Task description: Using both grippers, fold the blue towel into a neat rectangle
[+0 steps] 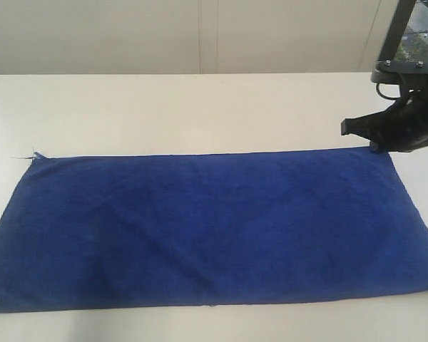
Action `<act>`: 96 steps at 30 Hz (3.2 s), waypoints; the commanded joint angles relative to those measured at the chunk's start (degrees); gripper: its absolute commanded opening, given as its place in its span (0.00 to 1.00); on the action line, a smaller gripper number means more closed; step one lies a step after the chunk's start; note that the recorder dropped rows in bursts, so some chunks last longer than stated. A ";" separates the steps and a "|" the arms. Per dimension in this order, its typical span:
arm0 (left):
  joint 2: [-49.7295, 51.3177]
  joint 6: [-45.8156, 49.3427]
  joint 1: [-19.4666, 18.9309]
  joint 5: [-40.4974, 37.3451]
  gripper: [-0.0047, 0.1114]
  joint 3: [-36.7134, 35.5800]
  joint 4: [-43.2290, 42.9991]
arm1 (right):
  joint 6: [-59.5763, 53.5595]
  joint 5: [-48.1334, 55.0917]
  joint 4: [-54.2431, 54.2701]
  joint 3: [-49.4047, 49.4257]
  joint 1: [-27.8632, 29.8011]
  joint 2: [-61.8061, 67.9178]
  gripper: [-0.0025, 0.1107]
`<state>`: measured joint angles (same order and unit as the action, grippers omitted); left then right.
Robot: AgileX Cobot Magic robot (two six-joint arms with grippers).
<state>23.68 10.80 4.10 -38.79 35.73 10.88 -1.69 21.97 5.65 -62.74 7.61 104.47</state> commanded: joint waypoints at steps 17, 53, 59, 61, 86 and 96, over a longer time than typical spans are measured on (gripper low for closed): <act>-0.28 -0.51 0.04 -0.30 0.04 -0.38 0.57 | 0.32 -3.16 -1.51 -12.57 6.47 17.46 0.02; -0.28 -0.40 0.04 -0.30 0.04 -0.38 0.57 | 1.16 14.81 0.01 -6.02 10.94 -0.67 0.02; -0.28 -0.40 0.04 -0.30 0.04 -0.38 0.57 | -2.26 15.10 -0.10 2.93 10.14 -3.08 0.02; -0.28 -0.40 0.04 -0.30 0.04 -0.38 0.57 | -4.56 14.11 -0.10 4.30 10.14 -2.96 0.03; -0.28 -0.40 0.04 -0.30 0.04 -0.38 0.57 | -5.93 2.58 -7.34 5.15 10.35 6.43 0.47; -0.28 -0.40 0.04 -0.30 0.04 -0.38 0.57 | -5.93 5.68 -7.34 5.15 10.35 7.10 0.16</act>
<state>23.68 10.80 4.10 -38.79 35.73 10.88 -7.06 24.80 0.00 -58.22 17.72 109.70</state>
